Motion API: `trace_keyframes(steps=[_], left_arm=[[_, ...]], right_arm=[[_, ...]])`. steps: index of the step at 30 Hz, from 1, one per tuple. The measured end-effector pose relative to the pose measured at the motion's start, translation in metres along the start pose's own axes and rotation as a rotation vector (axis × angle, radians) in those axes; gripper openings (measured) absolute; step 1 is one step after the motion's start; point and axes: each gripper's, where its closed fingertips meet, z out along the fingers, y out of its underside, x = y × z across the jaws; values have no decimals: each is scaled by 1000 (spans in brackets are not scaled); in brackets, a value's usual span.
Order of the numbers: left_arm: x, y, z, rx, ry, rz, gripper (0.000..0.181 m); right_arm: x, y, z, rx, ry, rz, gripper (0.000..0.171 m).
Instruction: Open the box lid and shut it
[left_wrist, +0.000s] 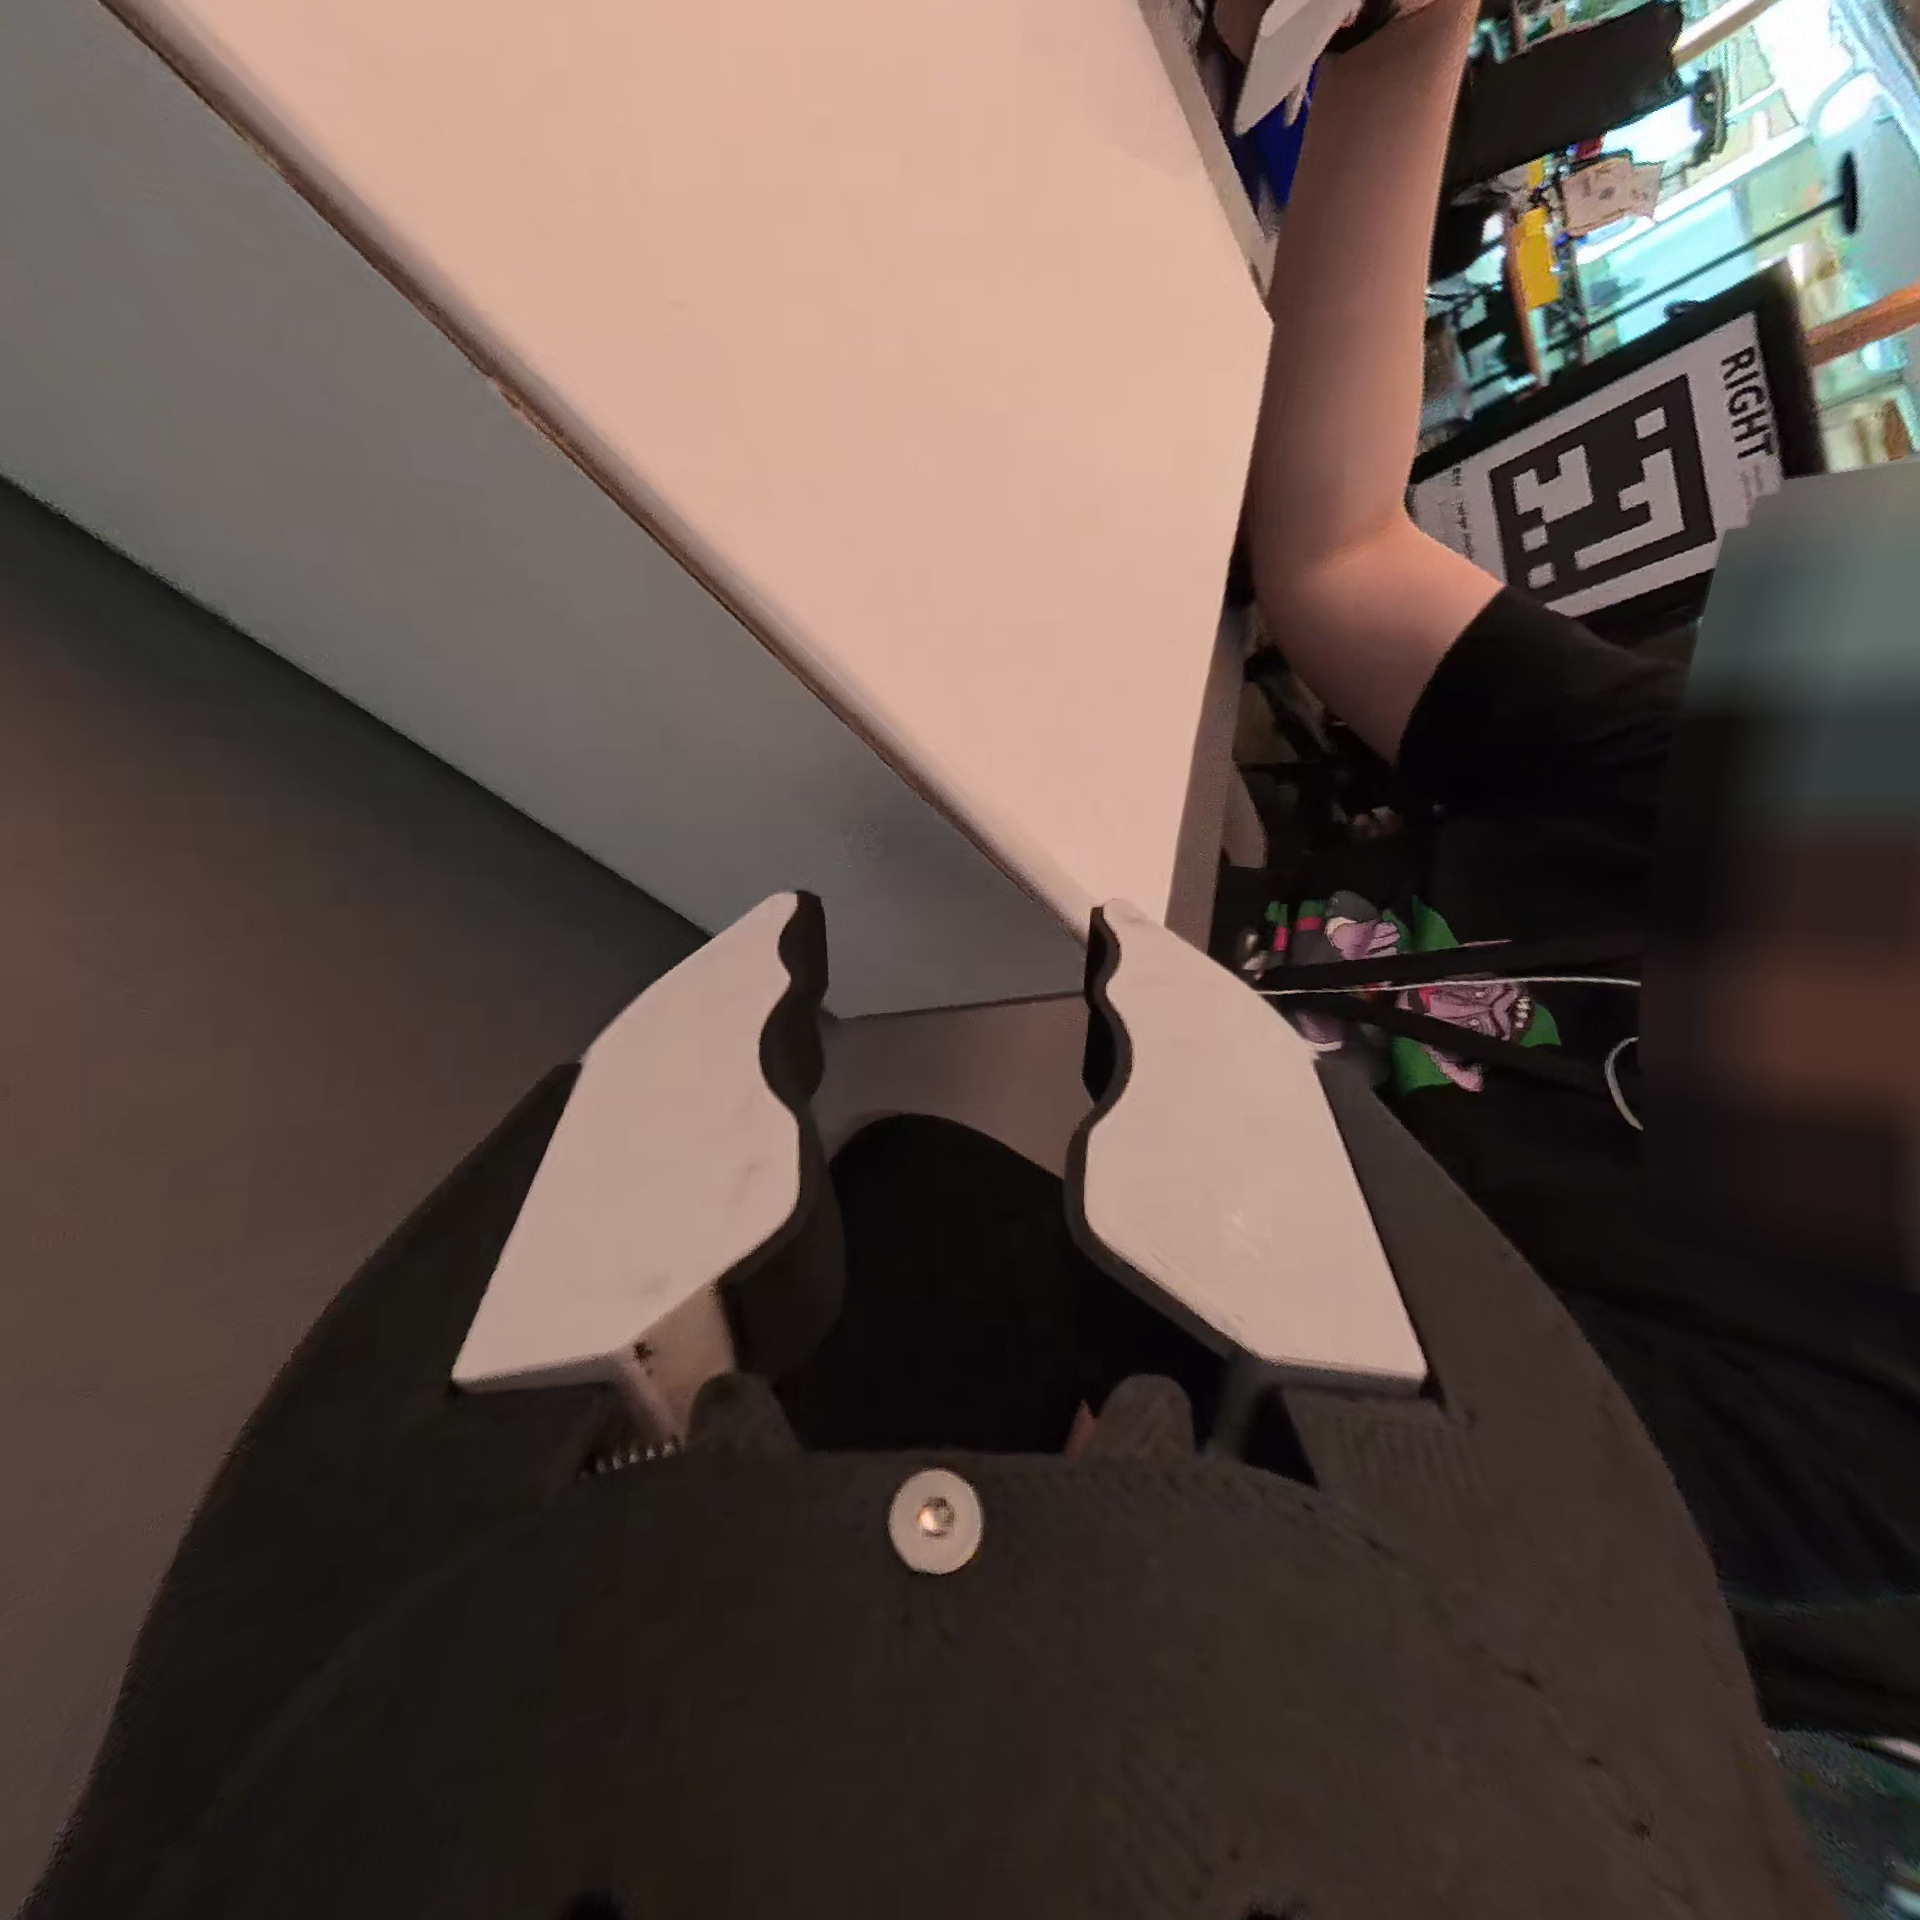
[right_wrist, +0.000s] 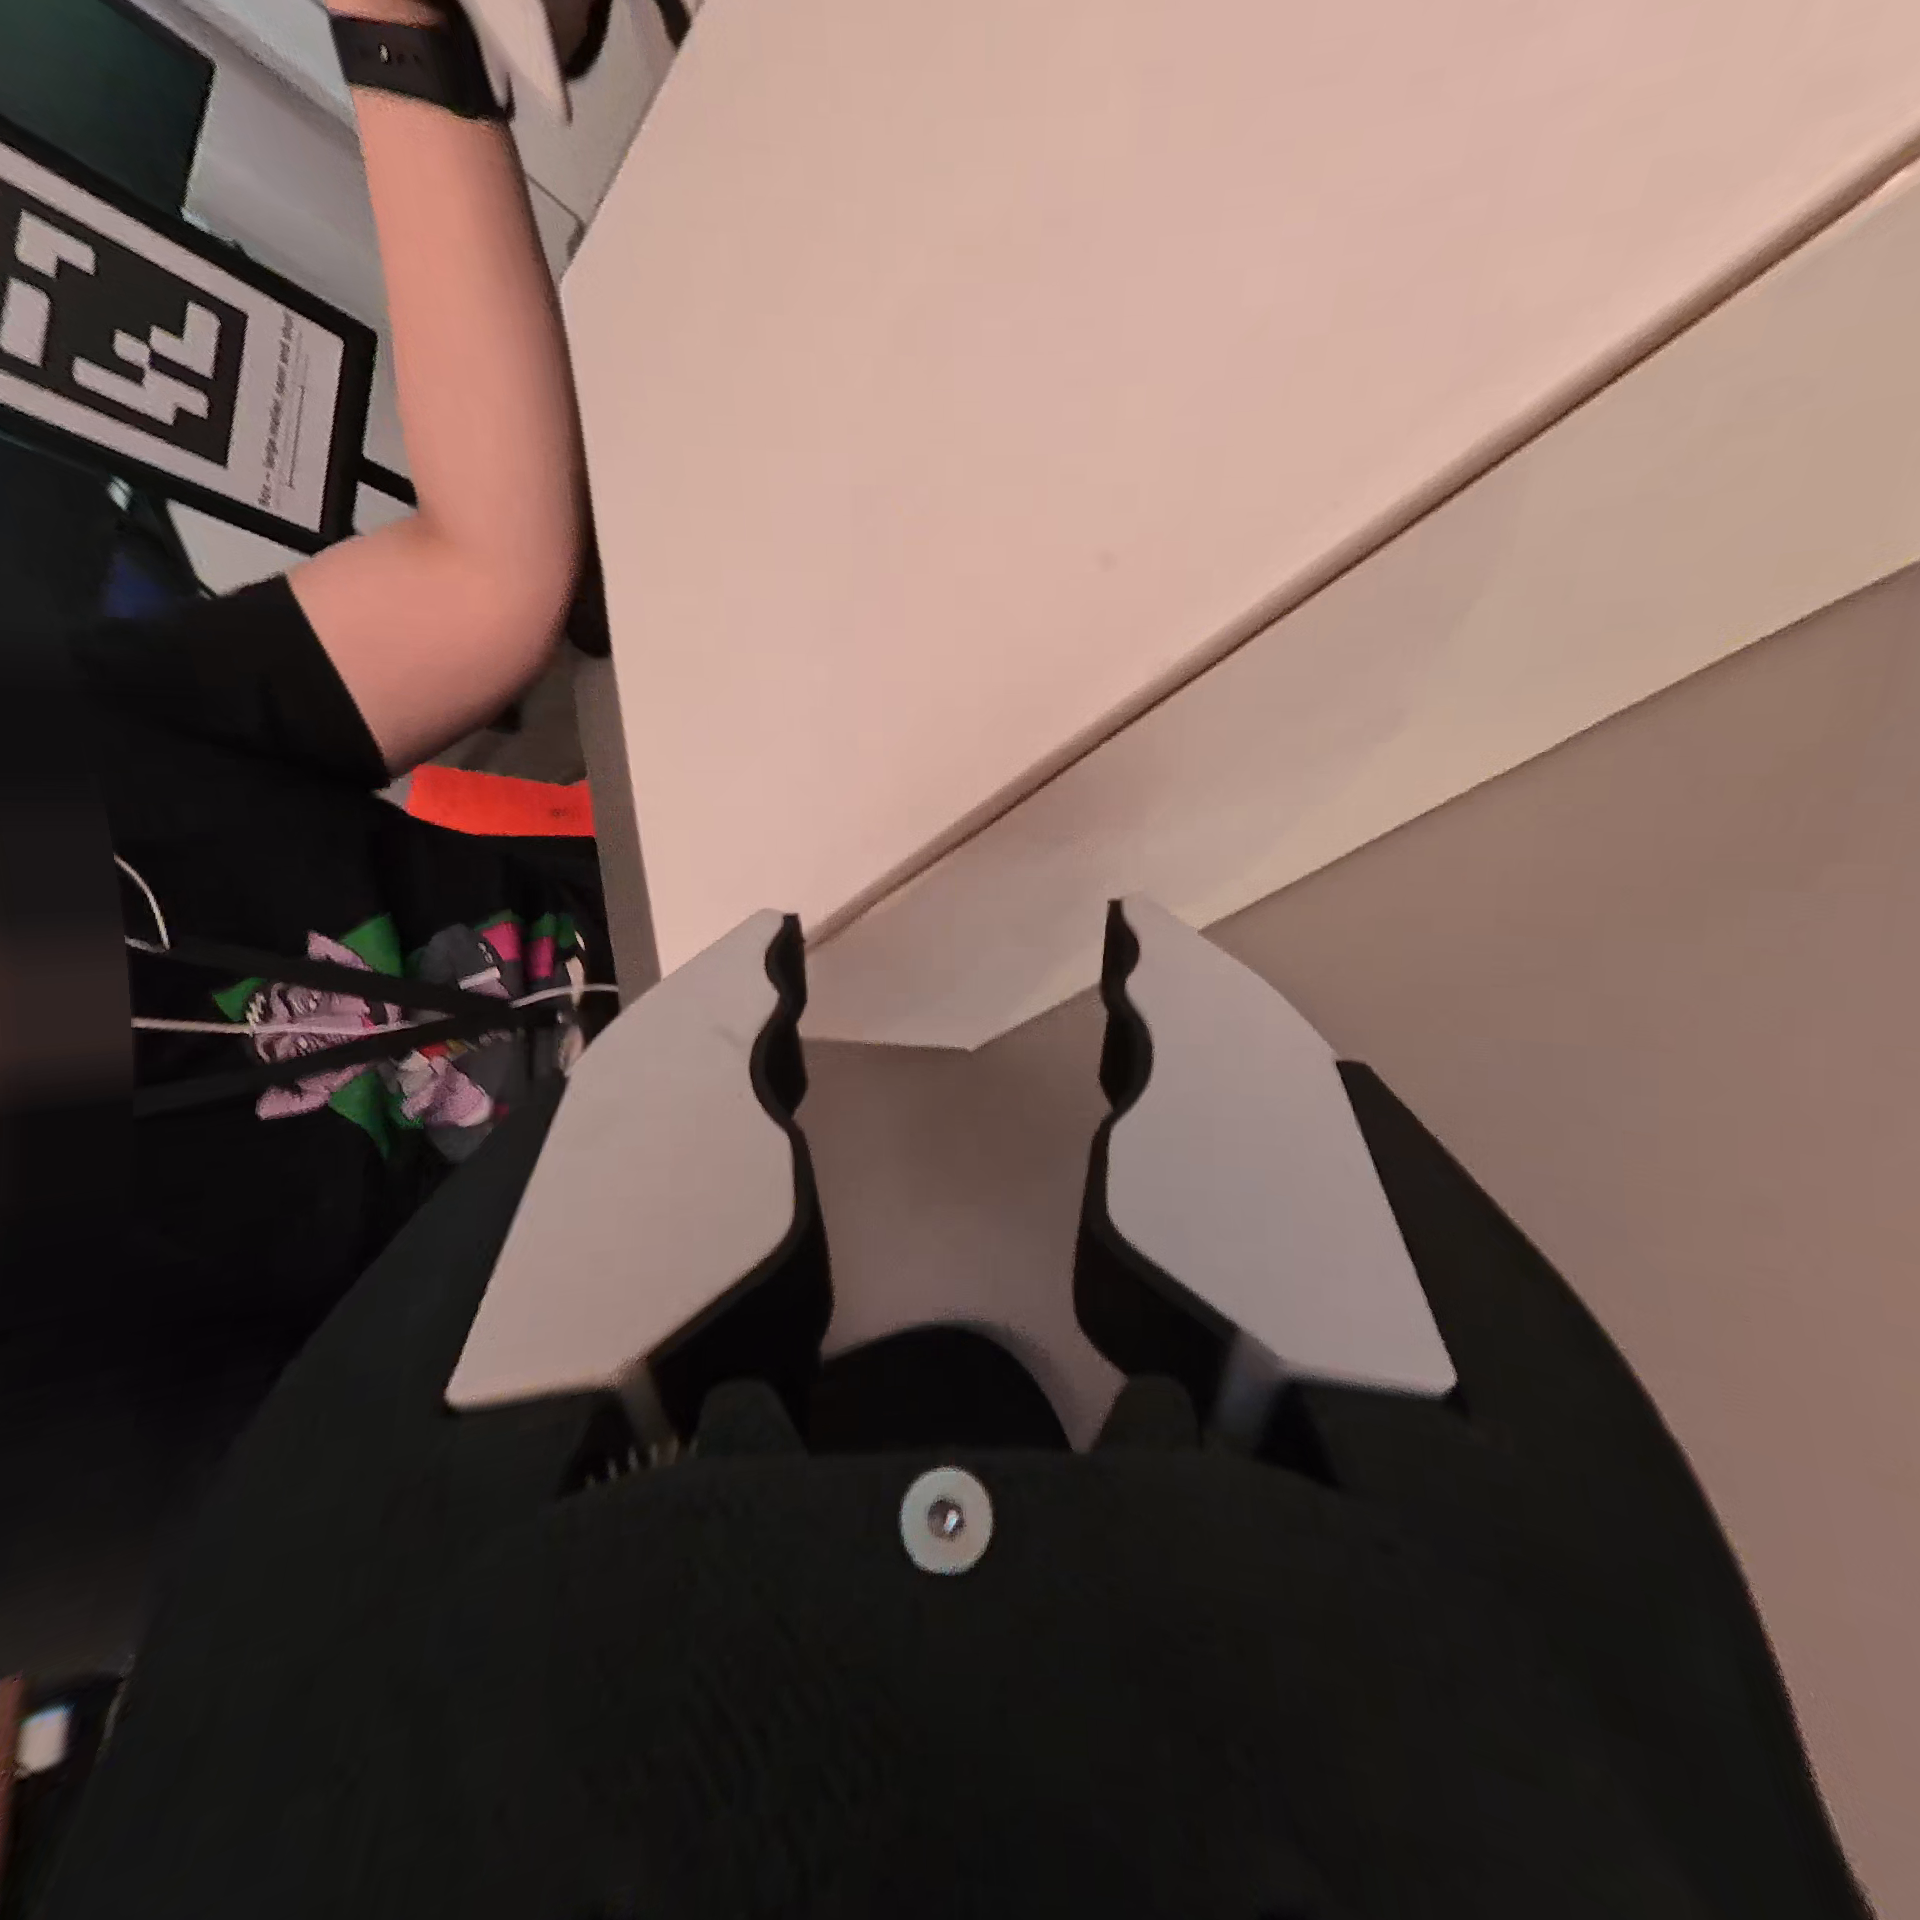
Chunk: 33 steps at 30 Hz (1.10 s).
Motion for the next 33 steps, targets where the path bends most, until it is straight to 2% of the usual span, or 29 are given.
trace_keyframes(steps=[1, 4, 5, 9, 13, 16, 23, 30, 33], left_arm=[[-4, 2, -6, 15, -43, 10, 46], [-12, 18, -18, -24, -138, 7, 11], [-9, 27, -17, -70, -140, 22, 0], [-5, 55, -3, -309, -233, 156, 0], [7, 50, 12, -415, -297, 328, 0], [15, 52, 19, -478, -299, 357, 0], [16, 50, 29, -529, -277, 384, 0], [5, 50, 36, -595, -285, 333, 0], [3, 48, 36, -624, -311, 405, 0]], right_arm=[[-2, 5, -6, -10, 12, -33, 48], [-17, 31, -14, -112, 11, -166, 3], [-23, 41, -13, -161, 10, -208, 0], [-36, 67, 2, -401, 71, -321, 0], [-41, 64, 15, -490, 134, -379, 1], [-40, 66, 18, -541, 172, -391, 1], [-41, 62, 28, -557, 158, -415, 0], [-39, 59, 30, -560, 172, -442, 0], [-37, 56, 30, -565, 197, -464, 0]])
